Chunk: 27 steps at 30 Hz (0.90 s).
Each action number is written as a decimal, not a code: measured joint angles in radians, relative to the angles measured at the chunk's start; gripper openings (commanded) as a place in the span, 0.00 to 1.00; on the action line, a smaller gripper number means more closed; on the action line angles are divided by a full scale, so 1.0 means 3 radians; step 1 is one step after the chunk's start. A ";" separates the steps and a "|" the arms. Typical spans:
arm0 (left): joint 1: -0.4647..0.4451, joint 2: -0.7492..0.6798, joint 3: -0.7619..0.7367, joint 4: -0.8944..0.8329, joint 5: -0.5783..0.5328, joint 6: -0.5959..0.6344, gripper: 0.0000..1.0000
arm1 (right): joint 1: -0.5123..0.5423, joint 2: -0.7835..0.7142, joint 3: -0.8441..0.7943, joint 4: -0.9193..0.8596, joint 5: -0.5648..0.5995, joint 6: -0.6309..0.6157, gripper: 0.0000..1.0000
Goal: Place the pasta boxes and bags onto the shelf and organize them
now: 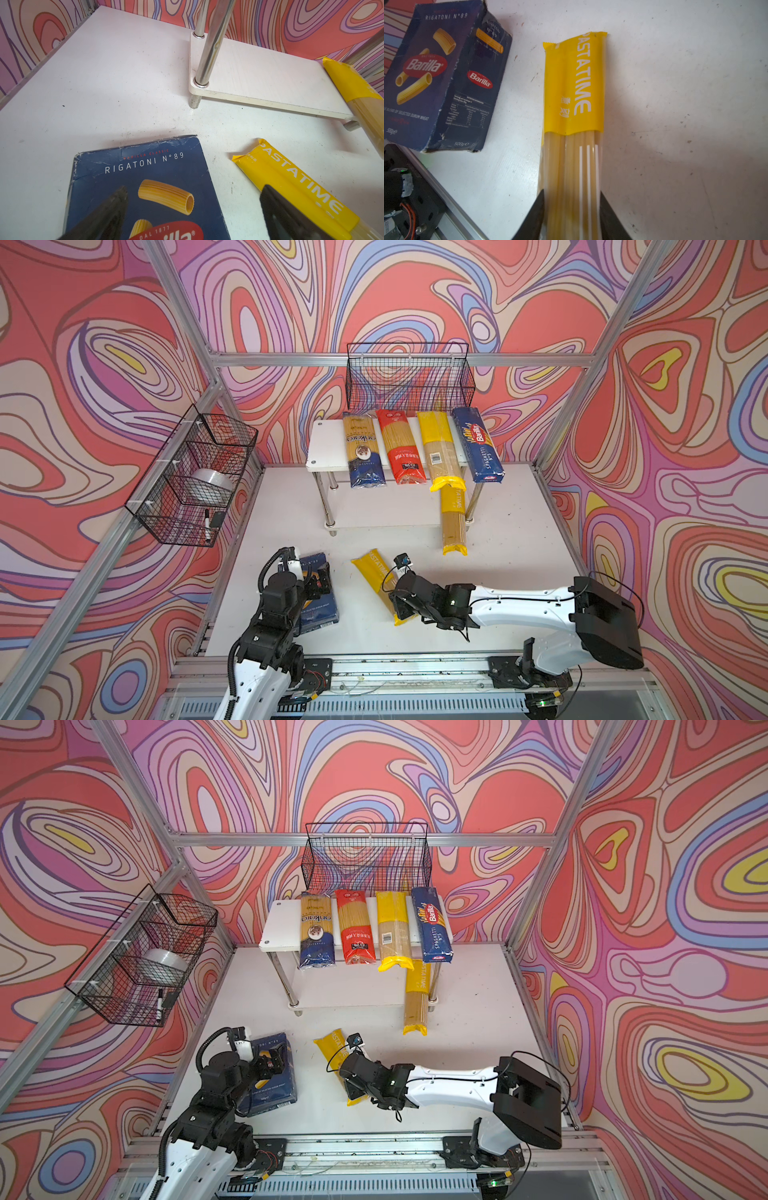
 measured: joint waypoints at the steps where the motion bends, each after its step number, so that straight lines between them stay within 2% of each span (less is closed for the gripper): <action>1: 0.0000 0.0000 0.0000 0.0000 0.0000 0.0000 1.00 | -0.0017 -0.0022 -0.0020 0.0017 0.0011 0.0003 0.00; 6: 0.0000 0.0000 0.0000 0.0000 0.0000 0.0000 1.00 | -0.0095 0.0095 0.0043 -0.0034 0.0037 -0.0015 0.01; 8: 0.0000 0.0000 0.0000 0.0000 0.0000 0.0000 1.00 | -0.0108 0.0254 0.0136 -0.0072 0.0013 -0.0042 0.09; 10: 0.0000 0.0000 0.0000 0.0000 0.0000 0.0000 1.00 | -0.0108 0.0385 0.0209 -0.0114 -0.0042 -0.0089 0.21; 11: 0.0000 0.0000 0.0000 0.0000 0.0000 0.0000 1.00 | -0.0108 0.0429 0.0229 -0.0136 -0.0084 -0.0122 0.33; 12: 0.0000 0.0000 0.0000 0.0000 0.0000 0.0000 1.00 | -0.0108 0.0456 0.0253 -0.0175 -0.0120 -0.0153 0.50; 14: 0.0000 0.0000 0.0000 0.0000 0.0000 0.0000 1.00 | -0.0108 0.0477 0.0319 -0.0226 -0.0182 -0.0228 0.69; 17: 0.0000 0.0001 0.0000 0.0000 0.0000 0.0000 1.00 | -0.0108 0.0484 0.0422 -0.0243 -0.0235 -0.0322 0.86; 19: 0.0000 0.0003 0.0000 0.0000 0.0000 0.0000 1.00 | -0.0109 0.0484 0.0441 -0.0242 -0.0249 -0.0365 0.94; 21: 0.0000 0.0003 0.0000 0.0000 0.0000 0.0000 1.00 | -0.0108 0.0496 0.0445 -0.0266 -0.0258 -0.0404 0.98; 27: 0.0000 0.0005 0.0000 0.0000 0.0000 0.0000 1.00 | -0.0109 0.0785 0.0609 -0.0384 -0.0277 -0.0509 0.98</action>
